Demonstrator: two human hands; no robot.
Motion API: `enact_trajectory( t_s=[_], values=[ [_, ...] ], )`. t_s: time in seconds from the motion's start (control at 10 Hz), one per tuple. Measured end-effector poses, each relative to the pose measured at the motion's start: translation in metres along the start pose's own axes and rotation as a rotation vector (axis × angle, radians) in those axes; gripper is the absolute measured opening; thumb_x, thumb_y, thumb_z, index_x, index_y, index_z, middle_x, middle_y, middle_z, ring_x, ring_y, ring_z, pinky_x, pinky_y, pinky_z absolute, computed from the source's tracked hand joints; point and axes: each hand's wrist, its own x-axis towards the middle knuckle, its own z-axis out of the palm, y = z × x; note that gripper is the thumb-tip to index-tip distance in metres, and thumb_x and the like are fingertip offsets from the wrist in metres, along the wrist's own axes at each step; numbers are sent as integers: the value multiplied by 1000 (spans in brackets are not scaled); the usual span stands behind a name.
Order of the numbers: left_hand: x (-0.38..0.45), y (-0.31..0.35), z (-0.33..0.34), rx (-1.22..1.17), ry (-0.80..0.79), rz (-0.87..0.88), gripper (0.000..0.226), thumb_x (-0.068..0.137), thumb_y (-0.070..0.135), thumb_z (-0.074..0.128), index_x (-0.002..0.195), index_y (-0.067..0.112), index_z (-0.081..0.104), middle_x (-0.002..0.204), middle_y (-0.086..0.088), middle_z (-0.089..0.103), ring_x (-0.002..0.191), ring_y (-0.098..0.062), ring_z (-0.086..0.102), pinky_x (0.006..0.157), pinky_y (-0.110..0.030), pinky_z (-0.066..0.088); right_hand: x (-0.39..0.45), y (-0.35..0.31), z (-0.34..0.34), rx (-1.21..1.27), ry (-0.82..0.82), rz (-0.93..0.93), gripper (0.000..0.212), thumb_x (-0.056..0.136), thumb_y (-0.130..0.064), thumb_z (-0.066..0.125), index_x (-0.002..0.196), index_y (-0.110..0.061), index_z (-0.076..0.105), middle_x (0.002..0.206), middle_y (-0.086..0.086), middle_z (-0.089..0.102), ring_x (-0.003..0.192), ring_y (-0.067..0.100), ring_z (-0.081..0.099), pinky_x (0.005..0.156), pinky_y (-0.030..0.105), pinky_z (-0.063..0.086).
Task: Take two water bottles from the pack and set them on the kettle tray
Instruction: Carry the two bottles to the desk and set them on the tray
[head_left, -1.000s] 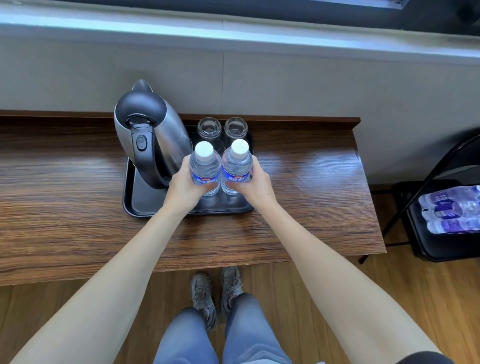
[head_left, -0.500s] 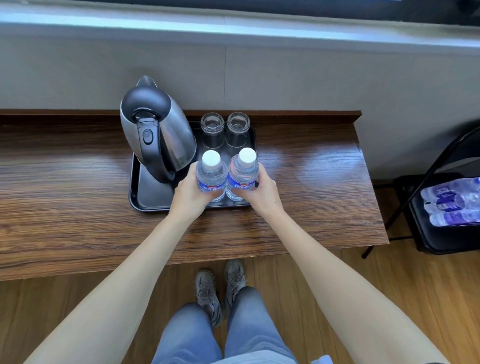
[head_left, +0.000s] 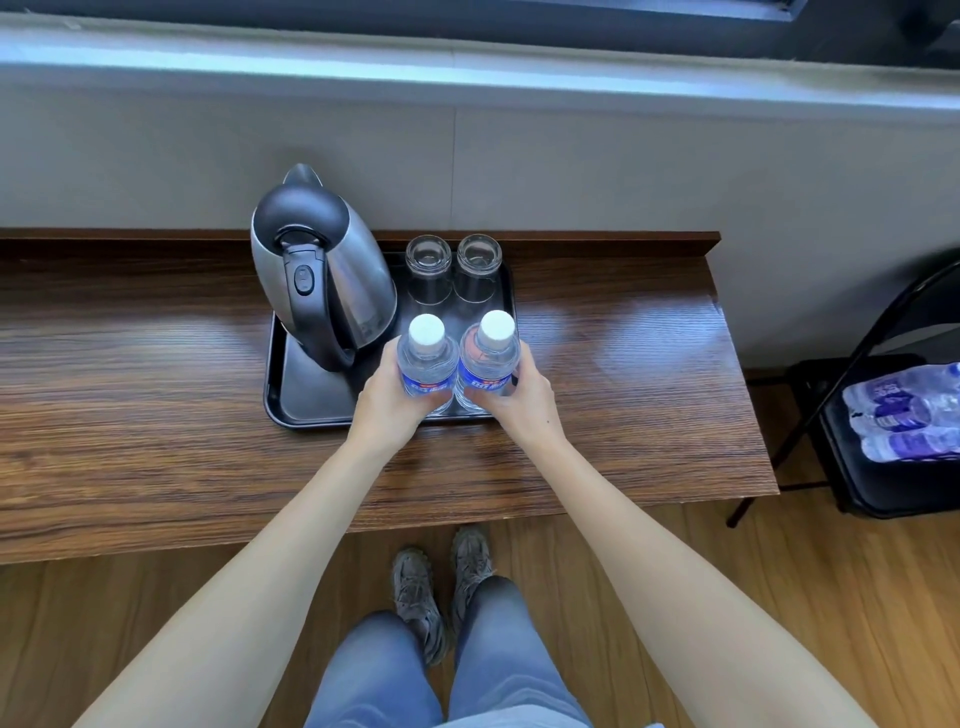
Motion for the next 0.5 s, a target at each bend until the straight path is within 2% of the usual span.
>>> enact_trajectory(
  t_s=[0.2, 0.3, 0.4, 0.5],
  values=[
    [-8, 10, -3, -44, 7, 84, 77, 65, 36, 84, 129, 35, 40, 125, 14, 55, 116, -11, 55, 102, -39, 44, -6, -8, -2, 28, 9, -32, 84, 59, -54, 79, 131, -37, 39, 130, -13, 58, 120, 12, 55, 102, 46, 45],
    [-11, 23, -11, 2, 36, 129, 90, 66, 47, 80, 141, 30, 32, 138, 13, 48, 127, -8, 46, 107, -35, 38, -8, -20, -9, 19, 69, -120, 89, 65, -49, 81, 140, -29, 35, 142, -9, 50, 129, 5, 45, 108, 34, 39],
    [-12, 48, -22, 0, 62, 205, 87, 68, 52, 73, 142, 31, 32, 140, 8, 48, 129, -5, 43, 109, -32, 36, -6, -40, -20, 60, 109, -224, 89, 70, -38, 81, 143, -22, 33, 146, -2, 46, 129, 0, 40, 106, 22, 33],
    [-11, 83, -32, -3, 99, 301, 78, 71, 49, 70, 140, 29, 37, 136, 10, 50, 129, -2, 43, 109, -29, 35, -1, -70, -32, 80, 143, -314, 86, 72, -35, 80, 143, -18, 35, 145, 0, 47, 130, 5, 42, 108, 23, 34]
  ],
)
